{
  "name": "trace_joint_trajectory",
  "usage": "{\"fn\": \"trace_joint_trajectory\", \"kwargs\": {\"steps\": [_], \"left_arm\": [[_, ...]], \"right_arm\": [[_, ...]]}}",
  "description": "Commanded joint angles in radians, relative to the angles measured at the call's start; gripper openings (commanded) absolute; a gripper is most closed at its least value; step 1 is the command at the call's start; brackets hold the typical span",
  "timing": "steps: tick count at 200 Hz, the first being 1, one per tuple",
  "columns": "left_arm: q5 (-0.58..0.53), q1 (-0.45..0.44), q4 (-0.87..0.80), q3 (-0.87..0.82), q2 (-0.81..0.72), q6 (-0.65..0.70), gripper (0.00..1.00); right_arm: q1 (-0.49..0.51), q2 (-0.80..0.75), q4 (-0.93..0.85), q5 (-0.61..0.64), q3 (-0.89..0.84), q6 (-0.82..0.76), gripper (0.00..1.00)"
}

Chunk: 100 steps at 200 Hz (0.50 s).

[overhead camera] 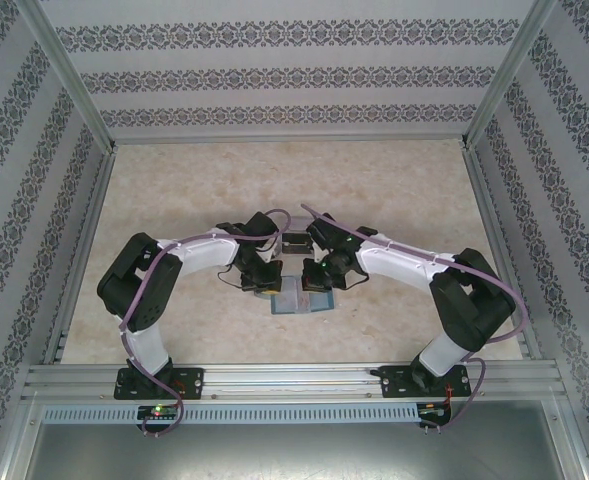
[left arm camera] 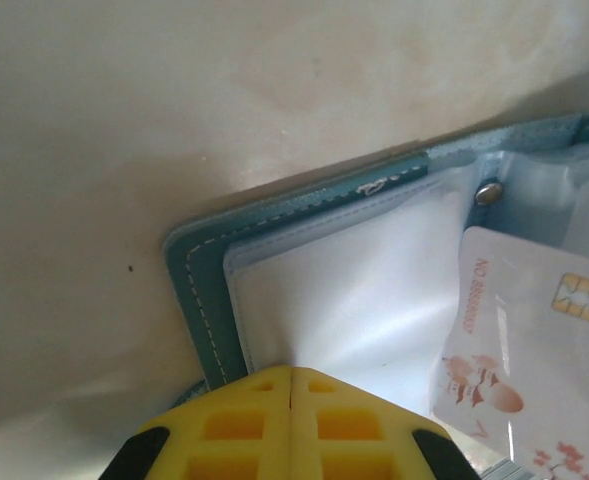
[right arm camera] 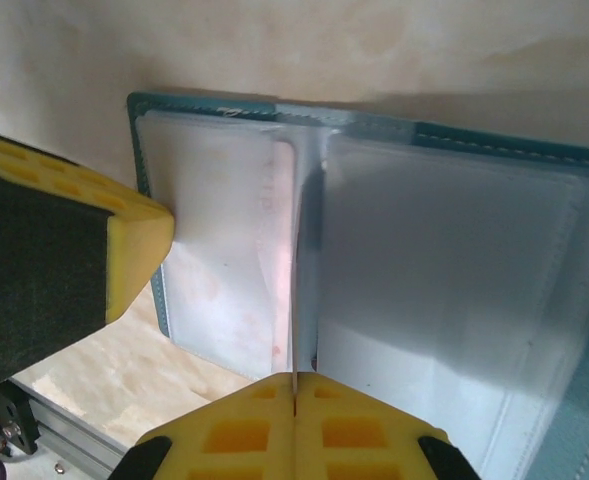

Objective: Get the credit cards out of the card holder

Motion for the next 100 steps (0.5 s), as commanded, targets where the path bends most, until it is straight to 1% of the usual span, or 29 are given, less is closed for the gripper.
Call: {"fn": "trace_joint_trajectory", "kwargs": {"steps": [1, 41, 100], "left_arm": [[-0.086, -0.003, -0.111, 0.001, 0.003, 0.018, 0.00], [-0.081, -0.002, -0.128, 0.060, 0.020, 0.030, 0.00], [-0.102, 0.001, -0.124, 0.082, -0.032, 0.037, 0.00]], "right_arm": [[0.021, 0.019, 0.027, -0.026, 0.019, 0.037, 0.04], [0.016, -0.003, -0.030, 0.035, 0.054, 0.004, 0.04], [-0.039, -0.053, -0.100, 0.043, 0.108, -0.105, 0.05]]}}
